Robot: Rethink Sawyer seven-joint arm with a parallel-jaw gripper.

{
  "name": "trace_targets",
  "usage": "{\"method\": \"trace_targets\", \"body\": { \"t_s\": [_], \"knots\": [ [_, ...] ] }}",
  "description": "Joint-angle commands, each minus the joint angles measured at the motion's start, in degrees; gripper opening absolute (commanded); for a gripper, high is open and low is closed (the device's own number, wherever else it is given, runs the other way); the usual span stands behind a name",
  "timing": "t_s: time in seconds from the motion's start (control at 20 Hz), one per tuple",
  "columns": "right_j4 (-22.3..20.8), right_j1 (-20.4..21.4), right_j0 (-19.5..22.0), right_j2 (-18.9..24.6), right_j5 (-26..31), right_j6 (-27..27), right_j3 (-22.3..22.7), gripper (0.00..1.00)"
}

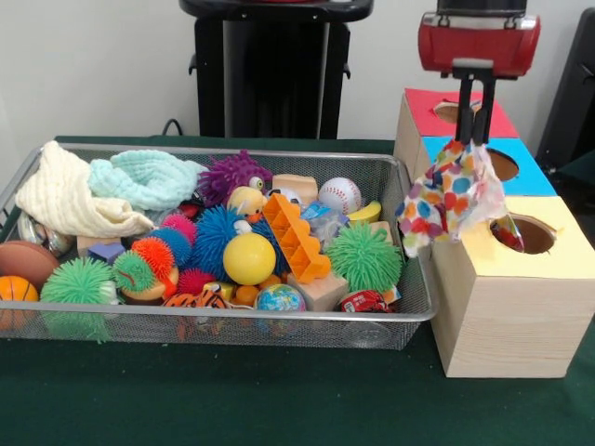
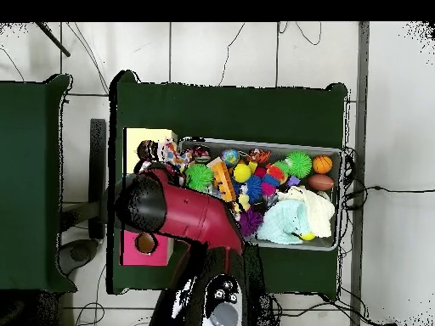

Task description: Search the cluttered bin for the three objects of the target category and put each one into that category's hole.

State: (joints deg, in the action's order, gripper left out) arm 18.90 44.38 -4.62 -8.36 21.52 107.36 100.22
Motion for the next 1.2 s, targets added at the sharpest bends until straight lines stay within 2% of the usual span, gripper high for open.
{"method": "trace_targets", "body": {
  "t_s": [0.05,0.3,0.7,0.85,1.2],
  "knots": [
    [-0.1,1.0,-1.5,-3.6,9.8,13.4,-3.5,0.00],
    [1.1,0.9,-2.6,-4.1,9.0,14.3,-2.8,0.00],
    [5.8,-1.1,-1.5,1.1,-0.7,15.4,4.1,0.00],
    [7.2,-2.1,-2.2,1.8,-3.4,16.3,4.7,0.00],
    [10.5,-3.4,-4.5,1.5,-5.6,17.6,5.2,0.00]
  ]
}}
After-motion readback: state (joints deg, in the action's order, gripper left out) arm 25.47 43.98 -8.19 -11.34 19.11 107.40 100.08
